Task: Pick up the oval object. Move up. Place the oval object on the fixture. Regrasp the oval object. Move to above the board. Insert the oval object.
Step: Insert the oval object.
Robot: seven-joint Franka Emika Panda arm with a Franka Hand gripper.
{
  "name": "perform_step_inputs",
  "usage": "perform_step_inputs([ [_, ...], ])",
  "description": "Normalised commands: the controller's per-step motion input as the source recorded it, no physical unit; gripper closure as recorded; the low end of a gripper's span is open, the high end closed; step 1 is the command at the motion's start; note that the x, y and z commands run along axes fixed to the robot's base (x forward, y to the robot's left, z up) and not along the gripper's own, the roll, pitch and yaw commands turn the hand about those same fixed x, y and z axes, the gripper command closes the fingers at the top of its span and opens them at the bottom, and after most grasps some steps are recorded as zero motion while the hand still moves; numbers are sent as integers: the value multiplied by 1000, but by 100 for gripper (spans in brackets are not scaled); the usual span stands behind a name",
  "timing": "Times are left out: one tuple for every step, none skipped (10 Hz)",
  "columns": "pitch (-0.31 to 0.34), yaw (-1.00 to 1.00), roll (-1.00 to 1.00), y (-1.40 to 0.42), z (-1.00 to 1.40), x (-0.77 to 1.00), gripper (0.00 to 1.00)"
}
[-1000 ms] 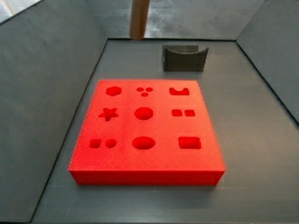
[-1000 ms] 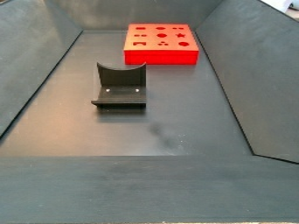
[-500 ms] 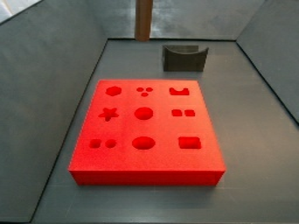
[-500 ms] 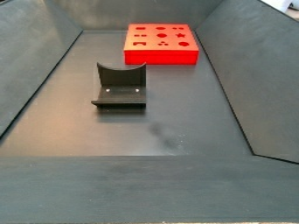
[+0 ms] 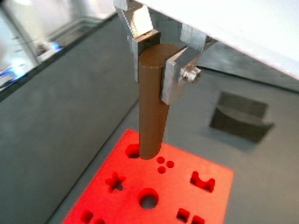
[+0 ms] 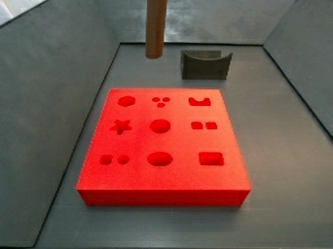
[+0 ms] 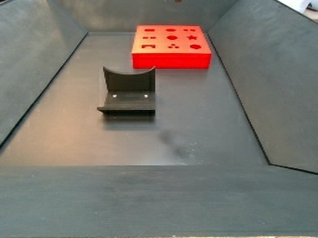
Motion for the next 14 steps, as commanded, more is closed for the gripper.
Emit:
perform_step_inputs([
  [-4, -1000, -6, 0, -289, 0, 100],
  [0, -1000, -7, -6, -280, 0, 100],
  [0, -1000, -9, -6, -277, 0, 100],
  [0, -1000, -11, -11, -274, 0, 100],
  [0, -1000, -21, -17, -271, 0, 100],
  [0, -1000, -24, -20, -271, 0, 100],
  [0, -1000, -30, -20, -266, 0, 100],
  [0, -1000, -30, -29, -260, 0, 100],
  [0, -1000, -50, -31, -254, 0, 100],
  [-34, -957, -63, -131, -229, 0, 100],
  [-94, -803, -49, -340, -231, 0, 100],
  [-104, -594, -46, -560, -243, 0, 100],
  [-109, -546, -41, -611, -257, 0, 100],
  [-104, -511, -11, -669, -326, 0, 100],
])
